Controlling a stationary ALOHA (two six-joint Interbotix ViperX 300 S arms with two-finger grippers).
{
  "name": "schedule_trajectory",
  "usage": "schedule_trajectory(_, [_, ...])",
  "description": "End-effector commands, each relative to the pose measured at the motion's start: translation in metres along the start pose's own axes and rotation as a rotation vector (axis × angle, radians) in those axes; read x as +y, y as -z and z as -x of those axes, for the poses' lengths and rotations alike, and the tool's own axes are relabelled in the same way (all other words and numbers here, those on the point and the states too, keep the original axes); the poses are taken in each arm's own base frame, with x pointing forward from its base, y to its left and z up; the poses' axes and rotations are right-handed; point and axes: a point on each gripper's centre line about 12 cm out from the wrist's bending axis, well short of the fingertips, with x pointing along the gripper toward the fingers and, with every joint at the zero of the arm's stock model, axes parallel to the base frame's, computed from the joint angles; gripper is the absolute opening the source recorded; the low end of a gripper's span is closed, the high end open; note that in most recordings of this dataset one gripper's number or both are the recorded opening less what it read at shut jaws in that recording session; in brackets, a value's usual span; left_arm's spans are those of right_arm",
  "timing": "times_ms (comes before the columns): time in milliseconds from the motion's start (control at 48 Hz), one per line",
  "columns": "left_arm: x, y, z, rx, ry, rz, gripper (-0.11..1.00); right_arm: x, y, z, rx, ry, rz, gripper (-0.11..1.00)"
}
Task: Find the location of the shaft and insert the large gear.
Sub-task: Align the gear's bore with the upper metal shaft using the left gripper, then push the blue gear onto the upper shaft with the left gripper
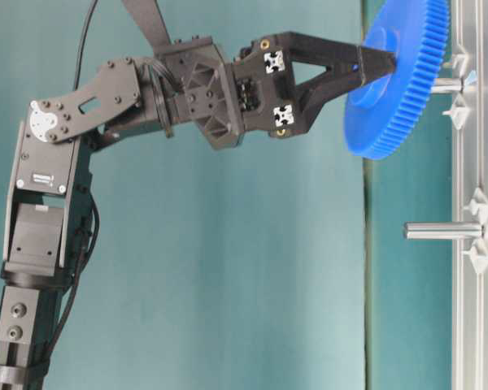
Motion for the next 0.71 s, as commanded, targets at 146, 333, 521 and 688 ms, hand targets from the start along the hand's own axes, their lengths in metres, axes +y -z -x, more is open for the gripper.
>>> schedule_trajectory(146, [0.018, 0.01, 0.023, -0.019, -0.021, 0.036, 0.7, 0.0, -0.004, 0.0, -0.008, 0.002, -0.011, 0.0])
schedule_trajectory(333, [0.016, 0.016, 0.013, 0.005, -0.013, 0.031, 0.7, 0.0, -0.005, 0.0, -0.01, 0.001, -0.011, 0.0])
schedule_trajectory(521, [0.017, 0.014, 0.012, -0.028, -0.025, 0.031, 0.7, 0.0, -0.004, 0.0, -0.006, 0.001, -0.01, 0.0])
schedule_trajectory(688, [0.019, 0.009, 0.014, -0.049, -0.033, 0.029, 0.7, 0.0, -0.004, 0.0, -0.008, 0.002, -0.011, 0.0])
